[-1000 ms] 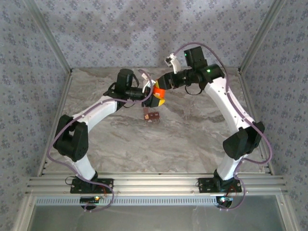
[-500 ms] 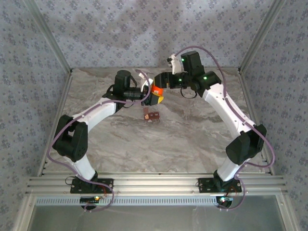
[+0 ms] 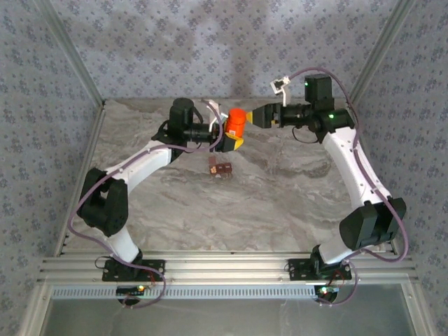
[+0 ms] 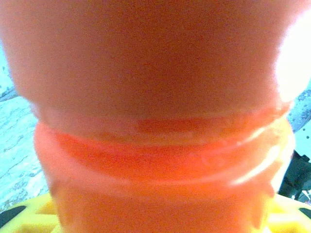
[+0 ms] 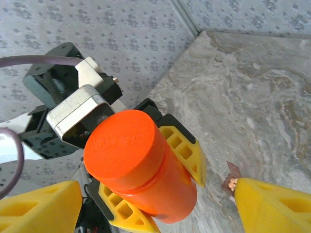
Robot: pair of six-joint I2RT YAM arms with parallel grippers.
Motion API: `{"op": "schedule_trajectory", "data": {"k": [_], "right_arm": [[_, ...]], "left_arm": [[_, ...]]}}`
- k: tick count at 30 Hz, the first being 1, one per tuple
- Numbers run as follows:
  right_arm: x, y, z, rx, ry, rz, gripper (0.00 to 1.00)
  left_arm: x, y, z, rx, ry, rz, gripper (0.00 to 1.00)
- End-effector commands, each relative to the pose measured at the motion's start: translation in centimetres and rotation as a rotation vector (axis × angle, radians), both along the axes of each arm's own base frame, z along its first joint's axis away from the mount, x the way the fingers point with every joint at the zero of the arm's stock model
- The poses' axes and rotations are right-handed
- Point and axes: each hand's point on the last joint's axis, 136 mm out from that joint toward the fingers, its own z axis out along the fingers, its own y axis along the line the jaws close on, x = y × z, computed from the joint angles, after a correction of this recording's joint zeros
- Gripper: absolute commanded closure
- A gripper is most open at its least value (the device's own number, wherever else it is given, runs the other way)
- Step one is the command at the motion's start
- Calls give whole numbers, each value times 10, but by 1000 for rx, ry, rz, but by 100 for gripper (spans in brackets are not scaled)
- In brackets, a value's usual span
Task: Sort the pills into containers
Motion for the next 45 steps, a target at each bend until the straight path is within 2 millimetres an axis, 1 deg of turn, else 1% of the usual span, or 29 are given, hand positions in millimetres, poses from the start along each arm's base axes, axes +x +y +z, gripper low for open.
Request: {"op": "schedule_trajectory", "data": {"k": [1, 6, 9, 18, 21, 26, 27, 29, 31, 37, 41, 45], "right_arm": [[-6, 7, 15, 68, -55, 118, 17], [-5, 15, 23, 81, -67, 170, 19], [-3, 19, 22, 79, -64, 179, 19], [-7, 35, 23, 69, -76, 221, 19], [-9, 37, 23, 56, -77, 225, 20], [-8, 38, 24, 45, -92, 223, 24], [-11, 38, 22, 39, -71, 223, 24], [-12, 39, 21, 30, -74, 224, 23], [-13, 38, 22, 21, -82, 218, 19], [-16, 38, 28, 1, -112, 200, 18], [-18, 40, 31, -17, -125, 198, 21], [-22, 41, 31, -37, -126, 206, 26]], "left_arm": [[-14, 4, 35, -51, -75, -70, 100], [-19, 2, 35, -51, -49, -109, 100], [-20, 2, 35, -50, -42, -121, 100], [-20, 0, 35, -47, -29, -134, 100], [-21, -1, 34, -46, -27, -137, 100], [-21, -1, 34, -44, -25, -137, 100], [-20, -1, 35, -45, -27, -137, 100], [-20, -1, 34, -44, -23, -140, 100], [-20, -1, 35, -43, -22, -138, 100], [-21, -2, 33, -39, -18, -143, 100], [-21, -1, 33, -37, -17, -141, 100], [-21, -2, 32, -35, -13, -143, 100]]}}
